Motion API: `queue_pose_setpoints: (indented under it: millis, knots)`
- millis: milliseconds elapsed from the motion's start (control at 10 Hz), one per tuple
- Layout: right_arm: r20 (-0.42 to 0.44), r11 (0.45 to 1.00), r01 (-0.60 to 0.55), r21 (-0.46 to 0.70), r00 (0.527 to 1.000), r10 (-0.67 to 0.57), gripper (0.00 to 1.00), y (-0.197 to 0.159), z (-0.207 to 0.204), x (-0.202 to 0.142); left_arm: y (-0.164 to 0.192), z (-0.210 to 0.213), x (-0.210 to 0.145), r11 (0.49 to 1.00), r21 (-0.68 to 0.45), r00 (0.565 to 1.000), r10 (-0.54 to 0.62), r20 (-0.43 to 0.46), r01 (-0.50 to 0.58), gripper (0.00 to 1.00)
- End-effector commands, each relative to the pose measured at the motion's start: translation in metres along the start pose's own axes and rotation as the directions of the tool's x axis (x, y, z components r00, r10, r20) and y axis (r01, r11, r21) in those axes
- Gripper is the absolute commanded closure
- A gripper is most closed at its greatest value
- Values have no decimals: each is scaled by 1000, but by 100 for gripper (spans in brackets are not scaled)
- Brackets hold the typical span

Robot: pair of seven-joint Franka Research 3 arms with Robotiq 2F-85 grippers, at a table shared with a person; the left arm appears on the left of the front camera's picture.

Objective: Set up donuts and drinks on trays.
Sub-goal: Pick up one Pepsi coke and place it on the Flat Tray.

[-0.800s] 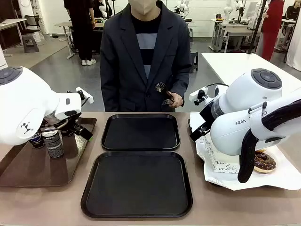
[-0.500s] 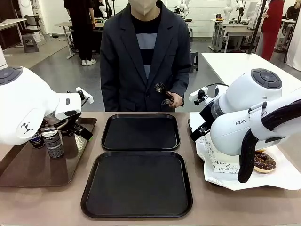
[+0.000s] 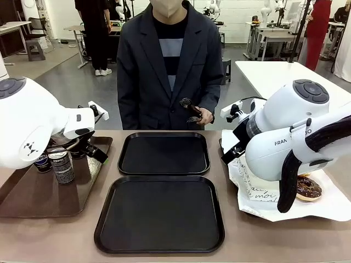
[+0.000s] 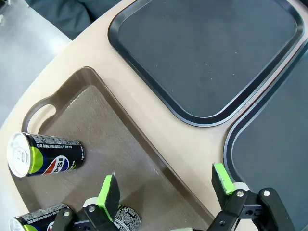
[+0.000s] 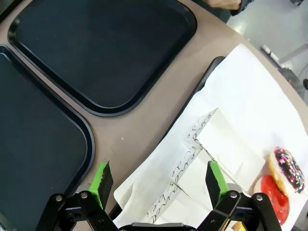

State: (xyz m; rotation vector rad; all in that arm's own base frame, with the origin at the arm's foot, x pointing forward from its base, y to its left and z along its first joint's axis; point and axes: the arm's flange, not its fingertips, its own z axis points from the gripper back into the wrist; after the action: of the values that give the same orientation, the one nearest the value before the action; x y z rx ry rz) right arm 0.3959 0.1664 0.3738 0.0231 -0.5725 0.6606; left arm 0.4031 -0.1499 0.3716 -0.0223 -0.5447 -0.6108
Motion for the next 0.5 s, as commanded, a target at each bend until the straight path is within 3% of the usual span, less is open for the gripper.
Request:
queue_pose_setpoints:
  millis: [0, 400]
  knots:
    - [0, 1000, 0, 0, 1000, 0, 0, 0, 0, 0, 0, 0, 0, 1000, 0, 1000, 0, 0, 0, 0]
    - [0, 1000, 0, 0, 1000, 0, 0, 0, 0, 0, 0, 0, 0, 1000, 0, 1000, 0, 0, 0, 0]
